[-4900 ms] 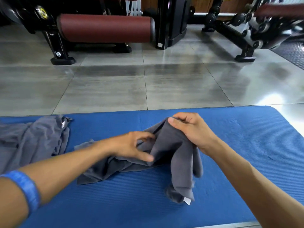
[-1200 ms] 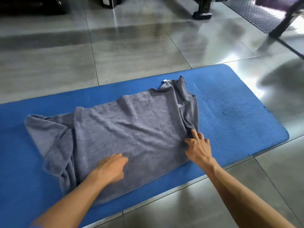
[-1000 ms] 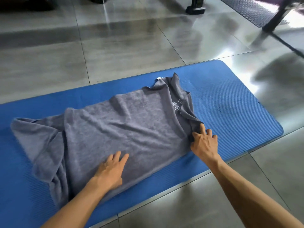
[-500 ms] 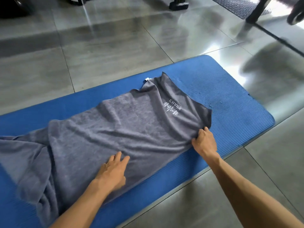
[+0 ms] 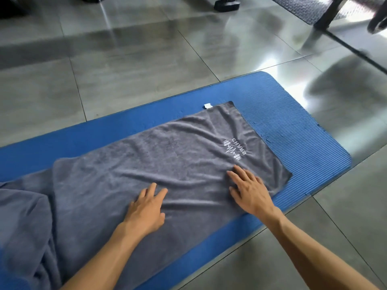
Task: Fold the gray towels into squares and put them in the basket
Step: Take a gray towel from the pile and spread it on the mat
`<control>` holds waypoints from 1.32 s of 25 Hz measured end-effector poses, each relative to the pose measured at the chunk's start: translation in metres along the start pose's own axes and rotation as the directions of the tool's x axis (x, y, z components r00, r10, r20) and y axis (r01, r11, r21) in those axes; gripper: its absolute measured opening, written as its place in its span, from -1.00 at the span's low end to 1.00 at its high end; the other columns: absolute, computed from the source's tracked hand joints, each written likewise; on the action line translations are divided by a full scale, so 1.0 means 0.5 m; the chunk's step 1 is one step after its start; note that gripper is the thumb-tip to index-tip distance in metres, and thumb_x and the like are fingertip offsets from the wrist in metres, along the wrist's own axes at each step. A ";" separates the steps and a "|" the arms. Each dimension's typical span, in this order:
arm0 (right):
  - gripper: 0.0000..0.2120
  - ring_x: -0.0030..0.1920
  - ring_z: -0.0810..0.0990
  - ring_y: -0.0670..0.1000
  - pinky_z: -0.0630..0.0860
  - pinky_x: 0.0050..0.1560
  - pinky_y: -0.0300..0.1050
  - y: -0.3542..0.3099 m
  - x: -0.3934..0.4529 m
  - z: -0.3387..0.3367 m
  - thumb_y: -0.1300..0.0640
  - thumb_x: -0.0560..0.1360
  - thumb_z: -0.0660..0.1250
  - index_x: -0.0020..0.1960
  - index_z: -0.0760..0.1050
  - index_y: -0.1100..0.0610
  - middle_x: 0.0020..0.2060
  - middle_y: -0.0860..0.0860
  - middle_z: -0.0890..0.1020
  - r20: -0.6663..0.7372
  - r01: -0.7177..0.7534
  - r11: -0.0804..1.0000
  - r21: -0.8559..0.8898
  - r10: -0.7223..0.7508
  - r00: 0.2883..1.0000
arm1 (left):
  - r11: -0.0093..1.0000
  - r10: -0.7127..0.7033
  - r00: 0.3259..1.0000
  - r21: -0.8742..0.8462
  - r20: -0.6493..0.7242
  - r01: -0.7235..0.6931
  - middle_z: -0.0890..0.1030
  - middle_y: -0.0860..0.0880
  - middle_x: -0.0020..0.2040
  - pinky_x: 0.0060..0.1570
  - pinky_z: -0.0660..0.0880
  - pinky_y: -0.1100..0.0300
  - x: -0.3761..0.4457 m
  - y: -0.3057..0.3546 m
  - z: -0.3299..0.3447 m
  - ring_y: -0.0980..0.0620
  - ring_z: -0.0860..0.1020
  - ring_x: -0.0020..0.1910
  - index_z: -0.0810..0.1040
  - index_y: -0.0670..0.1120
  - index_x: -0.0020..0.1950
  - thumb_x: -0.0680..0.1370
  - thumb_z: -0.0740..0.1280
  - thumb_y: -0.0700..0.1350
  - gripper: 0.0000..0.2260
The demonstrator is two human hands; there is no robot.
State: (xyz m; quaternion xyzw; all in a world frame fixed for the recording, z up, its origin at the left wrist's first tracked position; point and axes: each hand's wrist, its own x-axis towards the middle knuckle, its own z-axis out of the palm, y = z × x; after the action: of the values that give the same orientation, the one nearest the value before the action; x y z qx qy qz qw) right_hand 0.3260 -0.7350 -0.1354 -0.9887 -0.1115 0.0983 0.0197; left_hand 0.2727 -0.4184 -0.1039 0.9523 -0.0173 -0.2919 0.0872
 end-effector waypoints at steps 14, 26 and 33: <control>-0.37 0.59 -0.16 0.11 -0.18 0.55 0.22 0.130 -0.039 0.042 -0.25 0.62 -0.18 0.62 -0.14 -0.01 0.61 0.04 -0.13 0.086 -0.630 0.774 0.062 0.625 0.776 | 0.998 -0.026 0.986 0.056 0.166 0.017 -0.52 -0.08 0.48 0.38 0.23 -0.29 0.016 0.030 0.027 -0.33 -0.34 0.50 -0.31 0.31 0.52 0.56 0.28 -0.28 -0.09; -0.36 0.57 0.11 0.20 -0.03 0.51 0.22 -0.078 0.022 0.076 -0.20 0.60 -0.03 0.57 0.18 0.12 0.57 0.13 0.18 -0.167 -0.232 0.973 0.018 0.232 0.958 | 0.999 -0.012 0.999 0.044 0.049 0.010 -0.24 -0.07 0.59 0.42 0.20 -0.17 0.107 0.020 -0.036 -0.18 -0.13 0.57 -0.12 0.20 0.58 0.48 0.44 0.08 -0.12; -0.39 0.58 0.11 0.11 -0.01 0.52 0.13 -0.055 0.219 0.048 -0.29 0.59 -0.10 0.58 0.12 -0.11 0.58 -0.06 0.14 -0.084 -0.001 1.000 0.024 0.003 0.996 | 0.992 -0.031 0.973 0.129 0.230 0.001 -0.51 -0.26 0.46 0.35 0.18 -0.39 0.171 0.075 -0.070 -0.50 -0.33 0.44 -0.38 0.29 0.49 0.34 0.58 0.00 0.18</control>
State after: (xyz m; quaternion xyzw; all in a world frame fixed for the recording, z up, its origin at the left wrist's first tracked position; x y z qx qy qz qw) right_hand 0.4198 -0.6830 -0.1781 -0.9918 -0.1084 0.0578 0.0360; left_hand 0.3637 -0.4569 -0.1163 0.9156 -0.0384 -0.3996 0.0212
